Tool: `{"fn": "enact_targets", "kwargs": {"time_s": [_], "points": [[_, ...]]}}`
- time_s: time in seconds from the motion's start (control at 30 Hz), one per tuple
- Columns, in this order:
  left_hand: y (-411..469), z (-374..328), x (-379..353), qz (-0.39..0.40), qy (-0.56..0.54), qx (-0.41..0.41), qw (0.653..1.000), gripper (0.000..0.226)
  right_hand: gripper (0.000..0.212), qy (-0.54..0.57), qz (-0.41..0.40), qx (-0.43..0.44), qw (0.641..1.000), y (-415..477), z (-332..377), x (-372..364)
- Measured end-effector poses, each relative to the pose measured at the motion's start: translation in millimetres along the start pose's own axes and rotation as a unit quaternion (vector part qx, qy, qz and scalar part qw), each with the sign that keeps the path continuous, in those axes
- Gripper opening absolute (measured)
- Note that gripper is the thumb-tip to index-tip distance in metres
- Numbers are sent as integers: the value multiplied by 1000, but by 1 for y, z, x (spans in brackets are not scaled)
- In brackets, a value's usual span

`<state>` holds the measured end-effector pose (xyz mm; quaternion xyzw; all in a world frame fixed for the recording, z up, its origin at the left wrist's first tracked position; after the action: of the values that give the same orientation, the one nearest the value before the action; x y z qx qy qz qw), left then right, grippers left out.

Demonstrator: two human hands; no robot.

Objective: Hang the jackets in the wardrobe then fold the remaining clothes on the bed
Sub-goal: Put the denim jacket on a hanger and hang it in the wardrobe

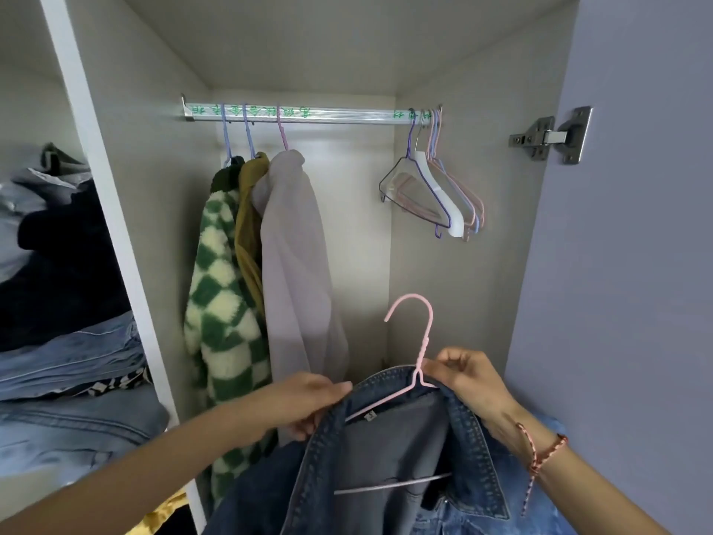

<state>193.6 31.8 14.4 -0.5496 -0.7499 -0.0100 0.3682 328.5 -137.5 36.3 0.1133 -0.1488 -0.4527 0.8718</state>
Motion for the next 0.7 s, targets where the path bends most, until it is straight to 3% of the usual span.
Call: {"fn": "enact_targets", "kwargs": {"time_s": [0.1,0.23,0.37,0.47,0.6,0.7], "points": [[-11,7,3,-115,57,-96,987,36,31,-13,-37,-14,999,3,-12,5],[-10,13,12,-287,63,-233,927,43,34,-11,-34,-11,999,7,-8,-8],[8,16,14,-215,-87,-249,940,36,28,-6,-5,-22,1000,5,3,-11],[15,12,13,-224,-66,-256,938,33,26,-5,76,-99,992,-9,2,-17],[30,-13,13,-194,-62,-280,938,32,34,69,214,-189,956,-32,9,-24],[47,-38,13,-170,-59,-281,943,33,33,83,215,-209,950,-35,19,-21]]}}
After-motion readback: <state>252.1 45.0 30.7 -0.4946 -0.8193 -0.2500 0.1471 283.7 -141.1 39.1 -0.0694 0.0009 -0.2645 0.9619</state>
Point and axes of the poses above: each hand's wrist, its own y-axis towards the middle knuckle, its own x-axis out of the back of the hand, z = x × y, the point moved 8 cm from there along y, towards the middle knuckle, and after that the axes turned 8 degrees about x, right-handed, at the moved point
